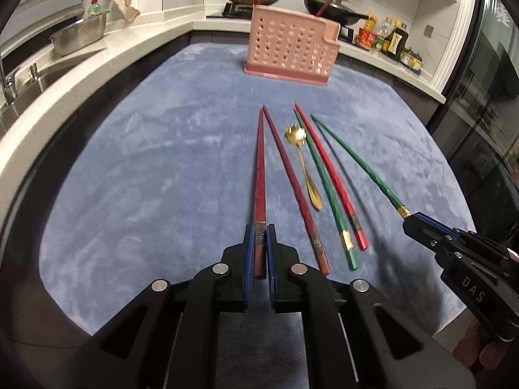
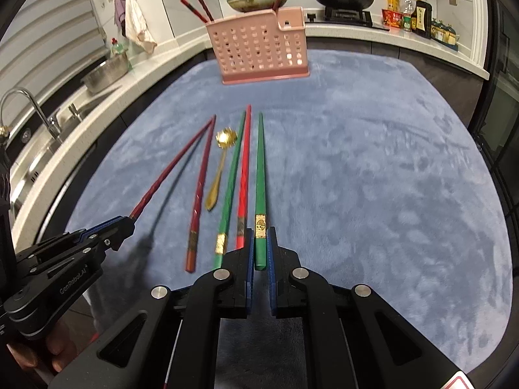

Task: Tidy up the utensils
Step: 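Lift both chopsticks and carry them over the pink basket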

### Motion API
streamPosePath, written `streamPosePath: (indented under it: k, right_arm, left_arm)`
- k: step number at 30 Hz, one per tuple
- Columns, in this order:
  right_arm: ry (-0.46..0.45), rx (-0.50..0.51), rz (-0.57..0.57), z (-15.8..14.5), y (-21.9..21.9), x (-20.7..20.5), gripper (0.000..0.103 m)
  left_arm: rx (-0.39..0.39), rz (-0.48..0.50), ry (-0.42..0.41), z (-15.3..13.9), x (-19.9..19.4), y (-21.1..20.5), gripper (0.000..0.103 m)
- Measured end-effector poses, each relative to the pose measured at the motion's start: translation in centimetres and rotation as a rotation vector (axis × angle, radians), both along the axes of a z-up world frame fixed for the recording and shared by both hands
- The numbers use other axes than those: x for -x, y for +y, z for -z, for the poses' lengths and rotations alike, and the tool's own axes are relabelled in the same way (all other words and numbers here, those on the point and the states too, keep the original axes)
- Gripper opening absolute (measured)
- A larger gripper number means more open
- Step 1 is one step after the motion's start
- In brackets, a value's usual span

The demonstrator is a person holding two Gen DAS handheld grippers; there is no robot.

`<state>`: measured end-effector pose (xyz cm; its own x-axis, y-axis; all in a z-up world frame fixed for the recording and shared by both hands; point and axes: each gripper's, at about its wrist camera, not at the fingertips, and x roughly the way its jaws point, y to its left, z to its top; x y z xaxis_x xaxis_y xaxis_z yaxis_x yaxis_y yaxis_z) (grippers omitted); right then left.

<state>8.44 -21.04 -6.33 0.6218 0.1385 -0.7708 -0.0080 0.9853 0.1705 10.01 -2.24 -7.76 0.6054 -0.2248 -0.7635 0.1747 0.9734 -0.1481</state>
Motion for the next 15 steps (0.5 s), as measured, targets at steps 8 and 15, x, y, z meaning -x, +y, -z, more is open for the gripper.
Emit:
streamPosePath:
  k: [8, 15]
  right_arm:
    - [-0.075, -0.014, 0.037, -4.1, -0.9, -0.3, 0.007]
    - [-0.149, -0.024, 0.069, -7.9, -2.4, -1.0, 0.007]
  left_arm:
    - [0.039, -0.017, -0.077, -4.1, -0.7, 0.6, 0.007]
    - [0.066, -0.038, -0.142, -7.9, -2.2, 1.6, 0.007]
